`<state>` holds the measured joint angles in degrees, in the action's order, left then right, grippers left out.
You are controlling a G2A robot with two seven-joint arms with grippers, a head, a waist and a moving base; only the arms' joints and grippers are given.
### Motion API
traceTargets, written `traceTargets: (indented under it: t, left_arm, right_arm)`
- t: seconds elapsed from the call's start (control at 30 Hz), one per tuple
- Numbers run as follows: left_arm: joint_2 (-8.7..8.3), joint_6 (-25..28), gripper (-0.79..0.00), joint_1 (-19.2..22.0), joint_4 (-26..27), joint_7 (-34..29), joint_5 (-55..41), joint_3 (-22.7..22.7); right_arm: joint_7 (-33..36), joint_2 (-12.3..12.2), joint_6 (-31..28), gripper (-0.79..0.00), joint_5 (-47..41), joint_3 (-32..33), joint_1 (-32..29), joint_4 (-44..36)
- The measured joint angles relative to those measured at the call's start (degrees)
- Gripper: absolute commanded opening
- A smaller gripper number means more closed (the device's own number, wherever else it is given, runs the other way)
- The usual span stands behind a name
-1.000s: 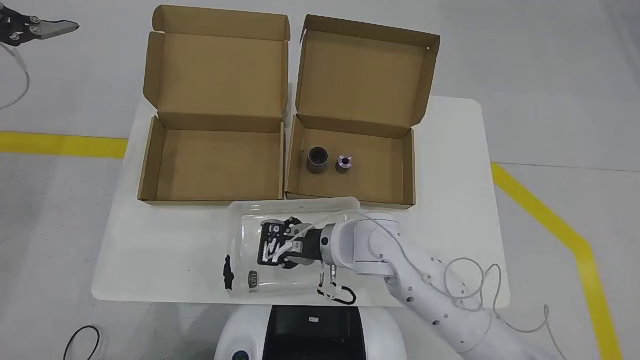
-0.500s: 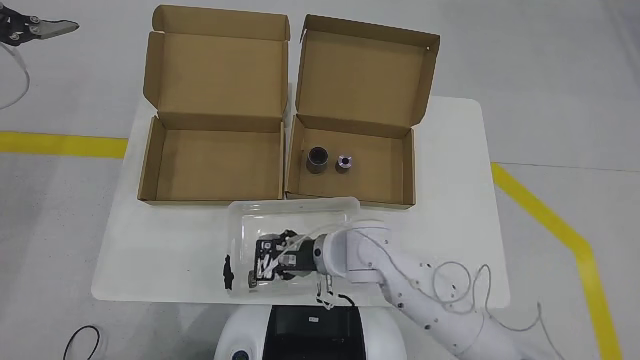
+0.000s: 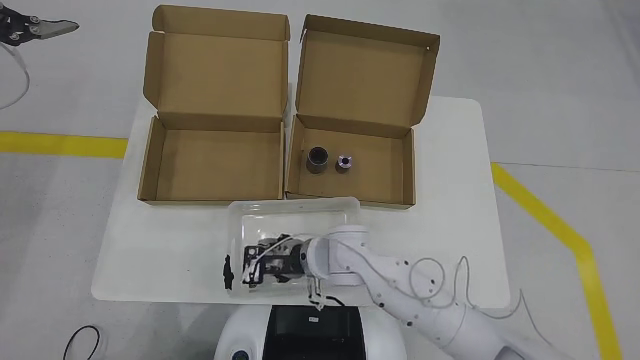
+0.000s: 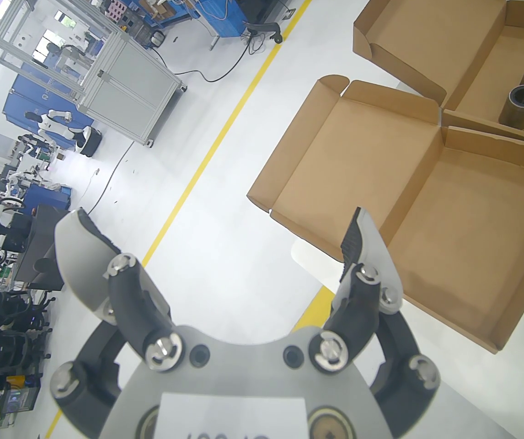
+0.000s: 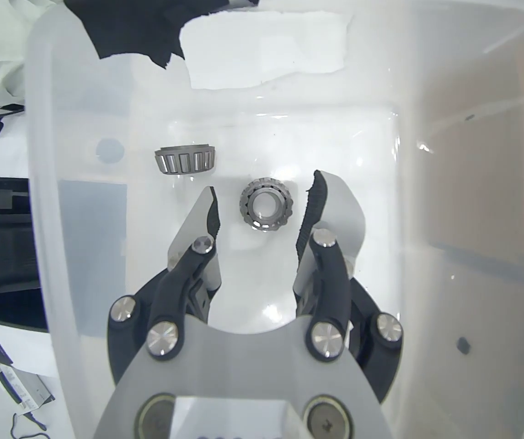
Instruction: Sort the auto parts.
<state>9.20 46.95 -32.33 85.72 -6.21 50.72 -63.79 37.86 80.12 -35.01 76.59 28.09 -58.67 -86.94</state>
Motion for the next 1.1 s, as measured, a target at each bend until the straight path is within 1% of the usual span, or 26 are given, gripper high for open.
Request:
traceTargets:
  t: [0.07, 0.1, 0.23, 0.33, 0.53, 0.63, 0.67, 0.73, 0.77, 0.87, 1.1]
  left_arm:
    - [0.00, 0.00, 0.000, 0.00, 0.00, 0.00, 0.00, 0.00]
    - [0.00, 0.00, 0.000, 0.00, 0.00, 0.00, 0.00, 0.00]
    - [0.00, 0.00, 0.000, 0.00, 0.00, 0.00, 0.00, 0.00]
    - [0.00, 0.00, 0.000, 0.00, 0.00, 0.00, 0.00, 0.00]
    - [0.00, 0.00, 0.000, 0.00, 0.00, 0.00, 0.00, 0.00]
    - [0.00, 0.00, 0.000, 0.00, 0.00, 0.00, 0.00, 0.00]
    - [0.00, 0.00, 0.000, 0.00, 0.00, 0.00, 0.00, 0.00]
    - [0.00, 0.00, 0.000, 0.00, 0.00, 0.00, 0.00, 0.00]
    - [0.00, 0.00, 0.000, 0.00, 0.00, 0.00, 0.00, 0.00]
    - [0.00, 0.00, 0.000, 0.00, 0.00, 0.00, 0.00, 0.00]
    - [0.00, 0.00, 0.000, 0.00, 0.00, 0.00, 0.00, 0.00]
  right_arm:
    - [0.74, 0.41, 0.12, -0.351, 0.73, -0.86, 0.52, 0.39]
    - [0.97, 0.58, 0.16, -0.351, 1.05, -1.20, 0.74, 0.50]
    - [1.43, 1.25, 0.57, -0.382, 2.09, -2.30, 1.46, 1.11]
    - [1.40, 1.72, 0.83, -0.428, 2.41, -2.86, 1.83, 1.76]
    - [0.91, 2.66, 1.33, -0.465, 3.10, -3.70, 2.70, 3.78]
    - [1.92, 3.14, 2.45, -0.557, 4.00, -4.07, 3.10, 4.51]
    - [2.60, 3.32, 3.13, -0.606, 4.38, -4.17, 3.17, 4.60]
    - [3.26, 3.52, 4.32, -0.748, 5.01, -4.20, 3.16, 4.45]
    - [3.35, 3.59, 5.03, -0.785, 5.54, -4.16, 3.09, 4.21]
    - [3.25, 3.52, 6.74, -0.785, 7.21, -3.75, 2.55, 3.28]
    - [1.95, 2.64, 8.26, -0.785, 9.68, -1.55, 0.68, 0.36]
